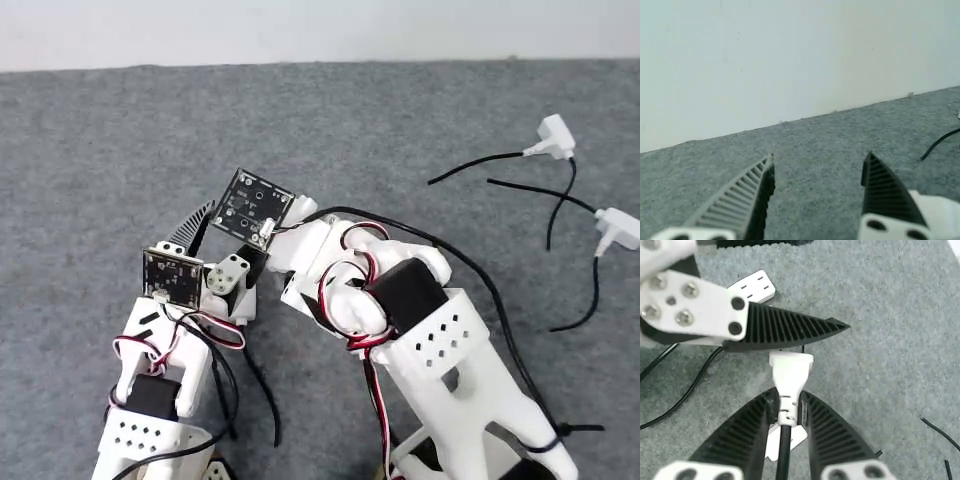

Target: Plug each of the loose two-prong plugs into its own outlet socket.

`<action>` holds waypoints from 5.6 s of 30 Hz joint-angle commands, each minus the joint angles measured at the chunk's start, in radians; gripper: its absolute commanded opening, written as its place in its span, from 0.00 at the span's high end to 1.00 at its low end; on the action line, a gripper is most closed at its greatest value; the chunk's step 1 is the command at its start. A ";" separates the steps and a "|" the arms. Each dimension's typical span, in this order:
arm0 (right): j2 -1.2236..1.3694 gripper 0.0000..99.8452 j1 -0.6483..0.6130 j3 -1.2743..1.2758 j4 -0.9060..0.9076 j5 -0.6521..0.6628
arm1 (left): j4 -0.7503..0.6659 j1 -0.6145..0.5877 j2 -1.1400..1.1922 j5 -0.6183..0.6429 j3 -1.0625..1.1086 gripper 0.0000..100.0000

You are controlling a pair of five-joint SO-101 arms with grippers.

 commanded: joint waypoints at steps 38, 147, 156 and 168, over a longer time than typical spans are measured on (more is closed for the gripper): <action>0.104 0.99 -0.044 -0.222 0.108 -0.044 | -0.035 0.031 -0.008 -0.038 0.021 0.72; 0.579 0.99 0.242 -0.166 0.269 -0.669 | -0.066 -0.094 -0.002 0.052 0.012 0.73; 0.572 0.99 0.338 -0.114 0.266 -0.667 | -0.066 -0.094 -0.002 0.052 0.012 0.73; 0.578 0.99 0.329 -0.087 0.232 -0.664 | -0.066 -0.092 -0.002 0.052 0.012 0.73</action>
